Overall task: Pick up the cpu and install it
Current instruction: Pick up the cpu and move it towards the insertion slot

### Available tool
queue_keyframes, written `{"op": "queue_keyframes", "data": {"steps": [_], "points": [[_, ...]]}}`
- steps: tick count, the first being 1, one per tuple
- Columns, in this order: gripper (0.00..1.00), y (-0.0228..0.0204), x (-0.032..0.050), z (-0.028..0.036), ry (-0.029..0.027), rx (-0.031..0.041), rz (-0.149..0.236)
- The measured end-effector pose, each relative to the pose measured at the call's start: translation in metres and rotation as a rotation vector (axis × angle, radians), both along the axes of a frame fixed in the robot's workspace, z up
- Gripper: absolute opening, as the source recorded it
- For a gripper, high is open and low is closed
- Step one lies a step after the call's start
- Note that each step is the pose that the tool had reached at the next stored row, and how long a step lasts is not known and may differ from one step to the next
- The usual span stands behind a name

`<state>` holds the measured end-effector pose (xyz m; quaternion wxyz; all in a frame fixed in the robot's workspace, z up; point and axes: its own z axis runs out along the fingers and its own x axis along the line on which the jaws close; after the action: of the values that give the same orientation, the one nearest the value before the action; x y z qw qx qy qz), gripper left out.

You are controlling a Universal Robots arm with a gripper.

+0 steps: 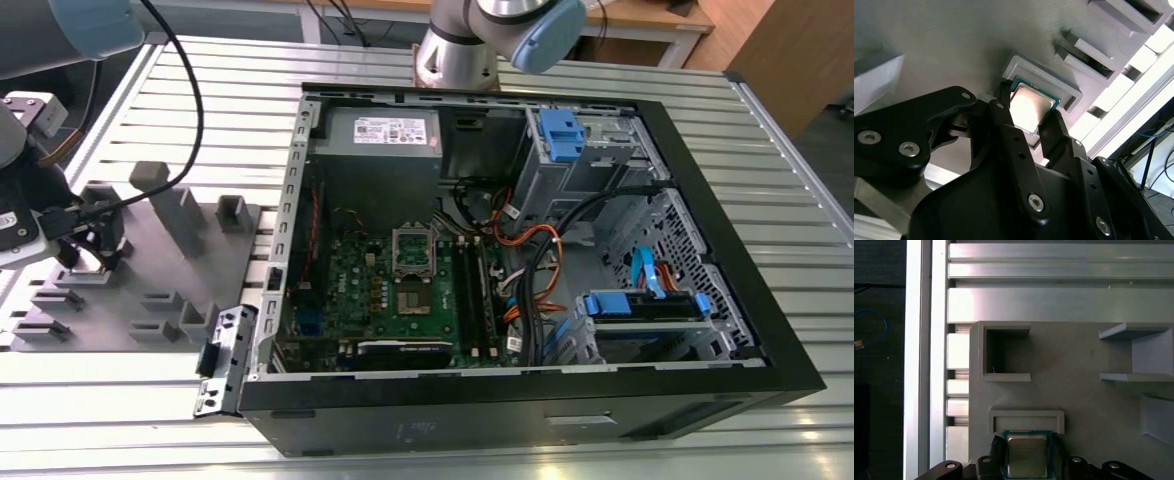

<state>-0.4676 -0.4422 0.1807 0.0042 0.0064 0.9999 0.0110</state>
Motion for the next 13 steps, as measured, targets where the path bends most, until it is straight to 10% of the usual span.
{"op": "queue_keyframes", "data": {"steps": [13], "points": [[0.47, 0.0000, 0.0000, 0.0069, -0.0004, 0.0002, 0.000]]}}
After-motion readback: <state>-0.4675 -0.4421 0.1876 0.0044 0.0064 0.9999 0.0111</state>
